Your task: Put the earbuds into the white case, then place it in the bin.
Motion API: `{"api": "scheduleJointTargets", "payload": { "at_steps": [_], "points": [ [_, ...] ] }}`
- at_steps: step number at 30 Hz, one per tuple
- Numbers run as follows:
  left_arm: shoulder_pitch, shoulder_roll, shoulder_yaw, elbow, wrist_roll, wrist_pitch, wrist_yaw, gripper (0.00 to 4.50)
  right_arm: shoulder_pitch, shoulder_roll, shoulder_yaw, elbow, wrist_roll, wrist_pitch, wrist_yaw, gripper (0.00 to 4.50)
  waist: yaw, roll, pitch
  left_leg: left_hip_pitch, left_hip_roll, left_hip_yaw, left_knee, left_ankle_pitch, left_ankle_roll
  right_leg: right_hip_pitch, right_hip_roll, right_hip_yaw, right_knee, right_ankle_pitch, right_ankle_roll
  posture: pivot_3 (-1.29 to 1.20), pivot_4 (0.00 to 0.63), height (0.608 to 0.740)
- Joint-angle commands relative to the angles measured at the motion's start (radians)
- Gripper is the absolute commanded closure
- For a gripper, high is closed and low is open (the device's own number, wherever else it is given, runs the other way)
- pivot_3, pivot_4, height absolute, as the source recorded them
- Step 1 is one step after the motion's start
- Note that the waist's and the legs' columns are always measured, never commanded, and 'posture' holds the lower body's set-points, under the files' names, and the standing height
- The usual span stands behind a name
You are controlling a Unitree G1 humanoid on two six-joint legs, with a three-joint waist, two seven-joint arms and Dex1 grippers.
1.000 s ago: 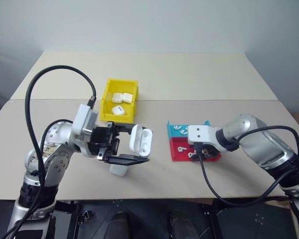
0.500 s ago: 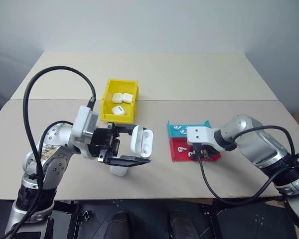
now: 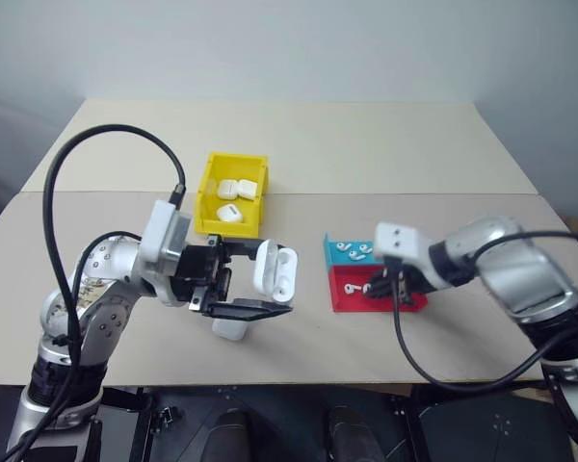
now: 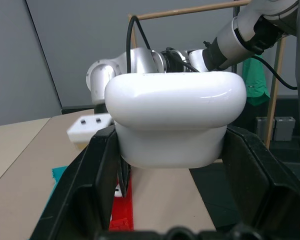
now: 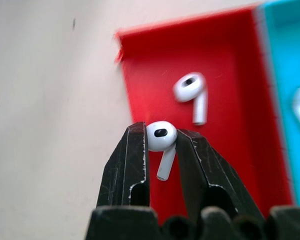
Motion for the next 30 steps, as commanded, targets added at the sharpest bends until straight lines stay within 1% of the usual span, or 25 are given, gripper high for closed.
{"api": "scheduleJointTargets", "payload": {
  "at_steps": [1, 3, 4, 8, 10, 13, 17, 21, 24, 30],
  "points": [
    [-0.048, -0.010, -0.009, -0.009, -0.026, 0.033, 0.038, 1.72, 0.005, 0.040, -0.257, -0.104, 0.200, 0.146, -0.029, 3.87, 0.001, 0.000, 0.000, 0.000, 0.000, 0.000, 0.000, 0.000, 0.000, 0.000, 0.000, 0.000, 0.000, 0.000, 0.000, 0.00, 0.150, 0.740],
    [-0.070, -0.021, -0.020, -0.004, -0.023, 0.046, 0.058, 1.72, 0.034, 0.094, -0.416, -0.142, 0.306, 0.164, -0.063, 3.87, 0.003, 0.000, 0.000, 0.000, 0.000, 0.000, 0.000, 0.000, 0.000, 0.000, 0.000, 0.000, 0.000, 0.000, 0.000, 0.00, 0.150, 0.740],
    [-0.077, -0.025, -0.022, -0.003, -0.024, 0.052, 0.066, 1.72, 0.045, 0.115, -0.468, -0.157, 0.344, 0.163, -0.081, 3.87, 0.005, 0.000, 0.000, 0.000, 0.000, 0.000, 0.000, 0.000, 0.000, 0.001, 0.000, 0.000, 0.000, 0.000, 0.000, 0.00, 0.150, 0.740],
    [-0.136, -0.041, -0.062, -0.003, -0.013, 0.108, 0.129, 1.72, 0.073, 0.247, -0.689, -0.243, 0.510, 0.195, -0.234, 3.87, 0.010, 0.000, 0.000, 0.000, 0.000, -0.001, 0.000, 0.000, 0.000, 0.001, 0.000, -0.001, 0.000, 0.000, 0.000, 0.00, 0.150, 0.740],
    [-0.157, -0.048, -0.077, -0.002, -0.012, 0.128, 0.146, 1.72, 0.065, 0.286, -0.758, -0.266, 0.587, 0.216, -0.298, 3.87, 0.012, 0.000, 0.000, 0.000, 0.000, -0.001, 0.000, 0.000, 0.000, 0.001, 0.000, 0.000, 0.000, 0.000, 0.000, 0.00, 0.150, 0.740],
    [-0.189, -0.062, -0.111, 0.007, 0.003, 0.147, 0.159, 1.72, 0.032, 0.317, -0.814, -0.303, 0.711, 0.234, -0.398, 3.87, 0.011, 0.000, 0.000, 0.000, 0.000, -0.001, -0.001, 0.000, 0.000, 0.001, 0.000, 0.000, 0.000, 0.000, 0.000, 0.00, 0.150, 0.740],
    [-0.217, -0.079, -0.135, 0.029, 0.027, 0.149, 0.164, 1.72, 0.011, 0.330, -0.824, -0.325, 0.862, 0.231, -0.511, 3.87, 0.006, 0.000, 0.000, 0.001, 0.000, 0.000, -0.001, 0.000, 0.000, 0.001, 0.000, 0.000, 0.000, 0.000, 0.000, 0.00, 0.150, 0.740],
    [-0.235, -0.099, -0.154, 0.051, 0.054, 0.139, 0.167, 1.72, -0.002, 0.348, -0.767, -0.345, 0.966, 0.204, -0.614, 3.87, 0.000, 0.000, 0.000, 0.000, 0.000, -0.001, -0.001, 0.000, 0.000, 0.001, 0.000, 0.000, 0.000, 0.000, 0.000, 0.00, 0.150, 0.740],
    [-0.255, -0.120, -0.161, 0.073, 0.077, 0.126, 0.172, 1.72, 0.016, 0.354, -0.701, -0.359, 0.977, 0.169, -0.642, 3.87, -0.002, 0.000, 0.000, 0.000, 0.000, -0.001, -0.001, 0.000, 0.000, 0.001, 0.000, 0.000, 0.000, 0.000, 0.000, 0.00, 0.150, 0.740],
    [-0.283, -0.141, -0.151, 0.109, 0.098, 0.111, 0.159, 1.72, 0.078, 0.326, -0.608, -0.376, 0.930, 0.076, -0.650, 3.87, -0.001, 0.000, 0.000, 0.000, 0.000, -0.001, -0.001, 0.000, 0.000, 0.001, 0.000, 0.000, 0.000, 0.000, 0.000, 0.00, 0.150, 0.740]
  ]
}}
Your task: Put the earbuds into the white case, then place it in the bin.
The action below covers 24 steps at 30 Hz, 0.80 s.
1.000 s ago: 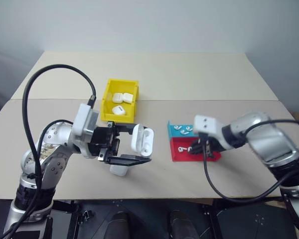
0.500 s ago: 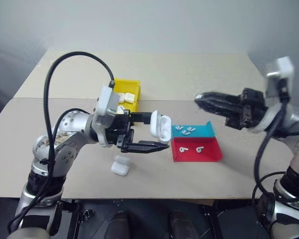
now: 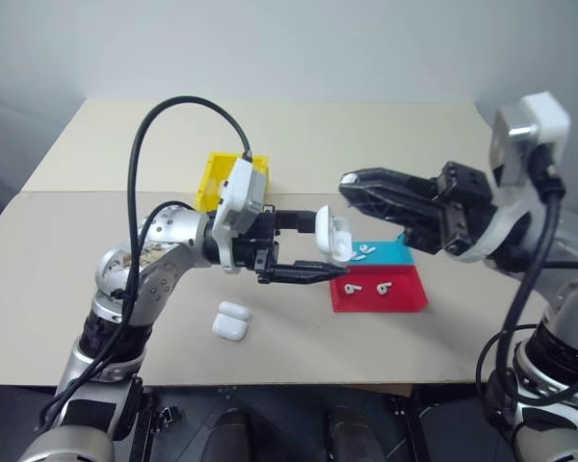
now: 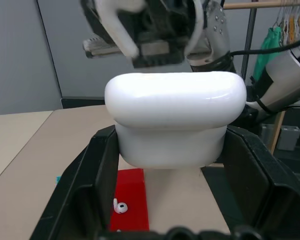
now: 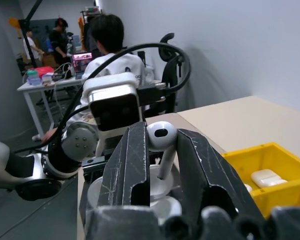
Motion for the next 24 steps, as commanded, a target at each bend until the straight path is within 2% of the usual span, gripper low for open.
{"api": "scheduleJointTargets", "payload": {
  "at_steps": [1, 24],
  "points": [
    [-0.024, -0.004, 0.017, -0.007, 0.008, -0.031, -0.010, 1.72, 0.021, -0.030, 0.023, -0.032, -0.018, -0.076, -0.002, 3.87, 0.000, 0.000, 0.000, 0.000, 0.000, 0.000, 0.000, 0.000, 0.000, 0.000, 0.000, 0.000, 0.000, 0.000, 0.000, 0.00, 0.150, 0.740],
    [-0.036, 0.001, 0.041, 0.022, 0.000, -0.055, -0.064, 1.72, 0.089, -0.093, 0.155, -0.043, -0.108, -0.242, -0.031, 3.87, 0.000, 0.000, 0.000, 0.000, 0.000, 0.000, 0.000, 0.000, 0.000, 0.000, 0.000, 0.000, 0.000, 0.000, 0.000, 0.00, 0.150, 0.740]
  ]
}}
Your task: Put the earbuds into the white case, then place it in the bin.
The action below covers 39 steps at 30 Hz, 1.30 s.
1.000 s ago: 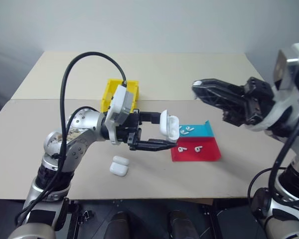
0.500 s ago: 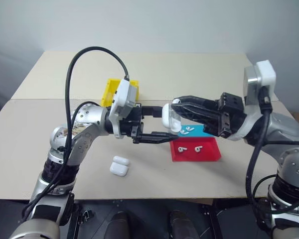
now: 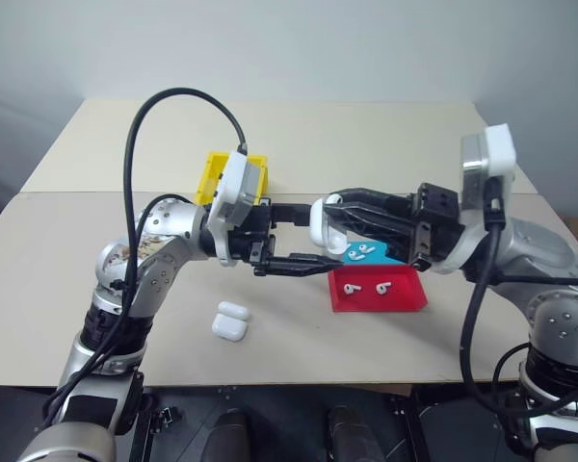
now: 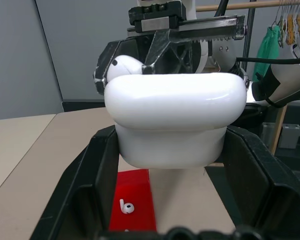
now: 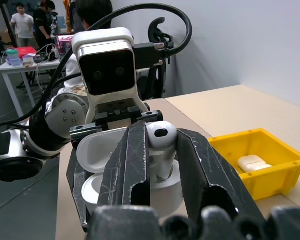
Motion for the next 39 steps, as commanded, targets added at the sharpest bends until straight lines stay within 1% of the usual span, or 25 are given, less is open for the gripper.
{"api": "scheduleJointTargets", "payload": {
  "at_steps": [1, 10, 12, 13, 16, 18, 24, 28, 31, 34, 35, 37, 39],
  "points": [
    [-0.023, 0.002, 0.032, -0.023, -0.016, -0.022, -0.014, 1.72, 0.008, -0.016, 0.013, -0.031, -0.023, -0.036, -0.011, 3.87, 0.000, 0.000, 0.000, 0.000, 0.000, 0.000, 0.000, 0.000, 0.000, 0.000, 0.000, 0.000, 0.000, 0.000, 0.000, 0.00, 0.150, 0.740],
    [-0.019, -0.006, 0.034, -0.024, -0.010, -0.029, -0.009, 1.72, 0.026, -0.042, 0.037, -0.039, -0.035, -0.056, -0.001, 3.87, 0.001, 0.000, 0.000, 0.000, 0.000, 0.000, 0.000, 0.000, 0.000, 0.000, 0.000, 0.000, 0.000, 0.000, 0.000, 0.00, 0.150, 0.740],
    [-0.020, -0.007, 0.034, -0.022, -0.008, -0.030, -0.007, 1.72, 0.028, -0.051, 0.038, -0.039, -0.030, -0.054, 0.002, 3.15, 0.001, 0.000, 0.000, 0.000, 0.000, 0.000, 0.000, 0.000, 0.000, 0.000, 0.000, 0.000, 0.000, 0.000, 0.000, 0.00, 0.150, 0.740],
    [-0.020, -0.007, 0.035, -0.021, -0.007, -0.031, -0.007, 1.72, 0.029, -0.054, 0.037, -0.038, -0.028, -0.055, 0.003, 2.92, 0.001, 0.000, 0.000, 0.000, 0.000, 0.000, 0.000, 0.000, 0.000, 0.000, 0.000, 0.000, 0.000, 0.000, 0.000, 0.00, 0.150, 0.740],
    [-0.019, -0.005, 0.039, -0.014, 0.001, -0.039, -0.005, 1.72, 0.032, -0.066, 0.033, -0.036, -0.028, -0.061, 0.002, 1.86, 0.001, 0.000, 0.000, 0.000, 0.000, 0.000, 0.000, 0.000, 0.000, 0.000, 0.000, 0.000, 0.000, 0.000, 0.000, 0.00, 0.150, 0.740],
    [-0.020, -0.007, 0.042, -0.010, 0.002, -0.040, -0.006, 1.72, 0.028, -0.073, 0.025, -0.035, -0.019, -0.064, 0.006, 1.24, 0.001, 0.000, 0.000, 0.000, 0.000, 0.000, 0.000, 0.000, 0.000, 0.000, 0.000, 0.000, 0.000, 0.000, 0.000, 0.00, 0.150, 0.740],
    [-0.019, -0.014, 0.038, -0.007, 0.005, -0.046, -0.007, 1.72, 0.019, -0.082, 0.007, -0.029, 0.002, -0.067, 0.005, 1.24, 0.001, 0.000, 0.000, 0.000, 0.000, 0.000, 0.000, 0.000, 0.000, 0.000, 0.000, 0.000, 0.000, 0.000, 0.000, 0.00, 0.150, 0.740],
    [-0.020, -0.014, 0.038, 0.004, 0.014, -0.055, -0.009, 1.72, -0.010, -0.103, -0.026, 0.003, 0.016, -0.067, 0.008, 1.24, 0.001, 0.000, 0.000, 0.000, 0.000, 0.000, 0.000, 0.000, 0.000, 0.000, 0.000, 0.000, 0.000, 0.000, 0.000, 0.00, 0.150, 0.740],
    [-0.014, 0.011, 0.053, 0.016, 0.014, -0.062, -0.024, 1.72, -0.055, -0.176, -0.045, 0.075, -0.004, -0.062, 0.056, 1.24, 0.001, 0.000, 0.000, 0.000, 0.000, 0.000, 0.000, 0.000, 0.000, 0.000, 0.000, 0.000, 0.000, 0.000, 0.000, 0.00, 0.150, 0.740],
    [-0.009, 0.032, 0.065, 0.028, 0.011, -0.067, -0.041, 1.72, -0.094, -0.262, -0.021, 0.153, -0.051, -0.063, 0.130, 1.24, 0.001, 0.000, 0.000, 0.000, 0.000, 0.000, 0.000, 0.000, 0.000, 0.000, 0.000, 0.000, -0.001, 0.000, 0.000, 0.00, 0.150, 0.740],
    [-0.004, 0.040, 0.072, 0.028, 0.008, -0.068, -0.049, 1.72, -0.115, -0.300, 0.015, 0.191, -0.097, -0.069, 0.167, 1.24, 0.001, 0.000, 0.000, 0.000, 0.000, 0.000, -0.001, 0.000, 0.000, 0.000, 0.000, 0.000, -0.001, 0.000, 0.000, 0.00, 0.150, 0.740],
    [0.011, 0.052, 0.084, 0.022, 0.001, -0.069, -0.058, 1.72, -0.163, -0.395, 0.165, 0.290, -0.295, -0.142, 0.271, 1.24, 0.000, 0.000, 0.000, 0.000, 0.000, 0.001, -0.001, 0.000, 0.000, -0.001, 0.000, 0.000, -0.001, 0.000, 0.000, 0.00, 0.150, 0.740],
    [0.018, 0.047, 0.088, 0.015, -0.005, -0.069, -0.054, 1.72, -0.218, -0.436, 0.289, 0.385, -0.433, -0.202, 0.366, 1.24, -0.001, 0.000, 0.000, 0.000, 0.000, 0.001, 0.000, 0.000, 0.000, 0.000, 0.000, 0.000, -0.001, 0.000, 0.000, 0.00, 0.150, 0.740]
  ]
}}
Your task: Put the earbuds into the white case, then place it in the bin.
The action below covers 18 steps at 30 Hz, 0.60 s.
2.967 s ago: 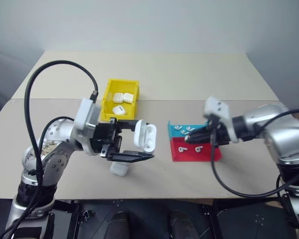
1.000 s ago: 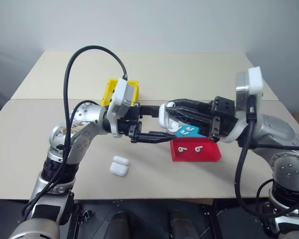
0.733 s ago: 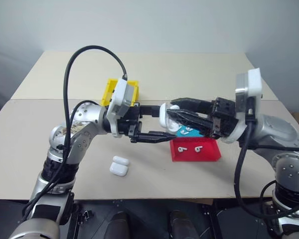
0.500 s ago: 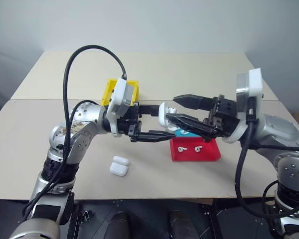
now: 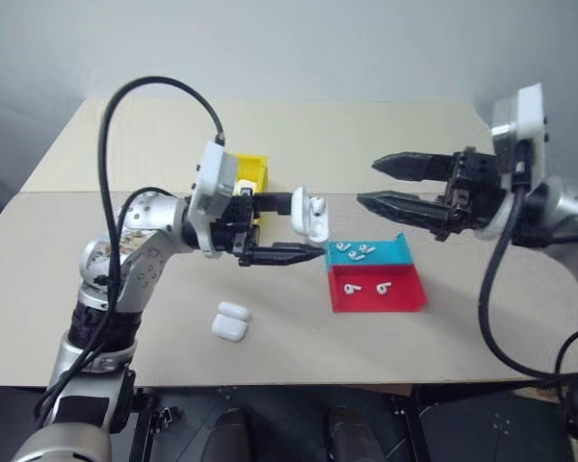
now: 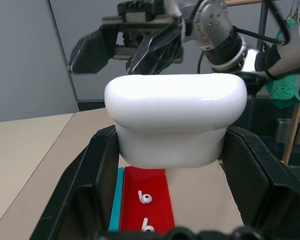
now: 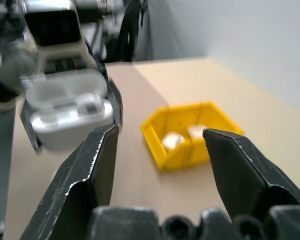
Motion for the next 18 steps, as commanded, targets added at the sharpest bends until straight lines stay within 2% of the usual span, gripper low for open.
{"api": "scheduleJointTargets", "payload": {
  "at_steps": [1, 3, 7, 9, 12, 18],
  "points": [
    [0.005, -0.006, 0.027, -0.024, -0.019, -0.019, 0.002, 1.72, -0.091, -0.042, 0.184, 0.153, -0.249, -0.139, 0.171, 1.24, -0.002, 0.000, 0.000, 0.000, 0.000, 0.000, 0.000, 0.000, 0.000, 0.000, 0.000, 0.000, 0.000, 0.000, 0.000, 0.00, 0.150, 0.740],
    [0.005, -0.019, 0.026, -0.026, -0.018, -0.020, 0.010, 1.72, -0.155, -0.022, 0.282, 0.254, -0.368, -0.216, 0.244, 1.24, -0.003, 0.000, 0.000, 0.000, 0.000, 0.000, 0.000, 0.000, 0.000, 0.000, 0.000, 0.000, 0.000, 0.000, 0.000, 0.00, 0.150, 0.740],
    [0.005, -0.038, 0.025, -0.032, -0.013, -0.028, 0.016, 1.72, -0.316, 0.093, 0.490, 0.566, -0.654, -0.473, 0.359, 1.24, -0.013, 0.000, 0.000, 0.000, 0.000, 0.001, 0.000, 0.000, 0.000, -0.002, 0.000, 0.001, 0.000, 0.000, 0.000, 0.00, 0.150, 0.740],
    [0.004, -0.039, 0.029, -0.033, -0.013, -0.027, 0.017, 1.72, -0.364, 0.143, 0.521, 0.697, -0.722, -0.567, 0.389, 1.41, -0.013, 0.000, 0.000, -0.001, 0.000, 0.001, 0.000, 0.000, 0.000, -0.002, 0.000, 0.000, 0.000, 0.000, 0.000, 0.00, 0.150, 0.740],
    [0.014, -0.031, 0.036, -0.041, -0.011, -0.029, 0.016, 1.72, -0.432, 0.212, 0.543, 0.880, -0.798, -0.684, 0.434, 2.12, -0.006, 0.000, 0.000, -0.002, 0.000, 0.000, -0.001, 0.000, 0.000, -0.002, 0.000, 0.000, 0.000, 0.000, 0.000, 0.00, 0.150, 0.740],
    [0.037, -0.013, 0.046, -0.061, -0.009, -0.030, 0.025, 1.72, -0.512, 0.307, 0.554, 1.080, -0.881, -0.846, 0.526, 2.12, -0.006, 0.001, 0.001, -0.001, 0.000, 0.001, -0.001, 0.000, -0.001, -0.002, 0.000, 0.000, 0.000, 0.000, 0.000, 0.00, 0.150, 0.740]
  ]
}}
